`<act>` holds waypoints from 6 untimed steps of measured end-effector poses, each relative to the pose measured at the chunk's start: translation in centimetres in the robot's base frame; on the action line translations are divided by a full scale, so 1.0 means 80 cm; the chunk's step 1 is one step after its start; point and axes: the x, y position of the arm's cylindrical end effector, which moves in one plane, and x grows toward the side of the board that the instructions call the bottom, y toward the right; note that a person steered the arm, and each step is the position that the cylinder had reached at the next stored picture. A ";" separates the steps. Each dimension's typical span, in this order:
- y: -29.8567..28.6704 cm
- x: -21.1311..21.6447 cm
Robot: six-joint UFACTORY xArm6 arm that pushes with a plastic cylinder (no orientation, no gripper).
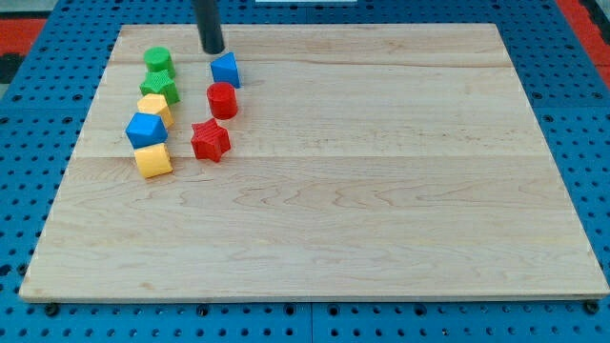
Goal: Move the green circle into the green star
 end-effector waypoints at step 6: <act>-0.190 0.040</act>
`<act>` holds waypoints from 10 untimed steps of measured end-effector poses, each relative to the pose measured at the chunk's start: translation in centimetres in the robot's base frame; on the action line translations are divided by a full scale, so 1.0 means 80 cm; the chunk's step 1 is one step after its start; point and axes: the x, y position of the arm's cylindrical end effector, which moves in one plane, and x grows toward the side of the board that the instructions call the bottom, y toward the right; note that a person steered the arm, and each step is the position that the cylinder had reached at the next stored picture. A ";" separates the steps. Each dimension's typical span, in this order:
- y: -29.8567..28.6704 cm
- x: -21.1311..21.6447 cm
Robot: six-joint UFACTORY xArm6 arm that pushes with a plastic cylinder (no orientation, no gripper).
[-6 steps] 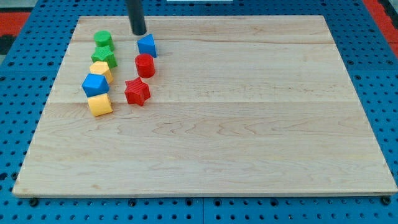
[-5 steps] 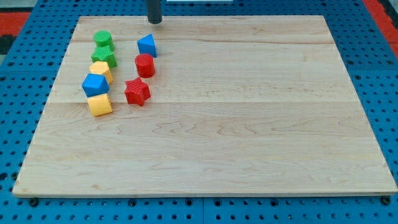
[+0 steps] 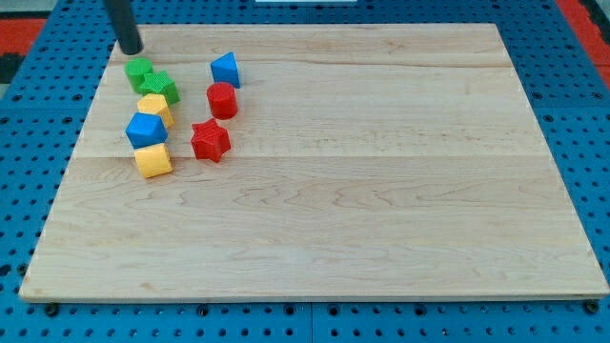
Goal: Move the green circle into the green star
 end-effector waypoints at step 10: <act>0.054 0.021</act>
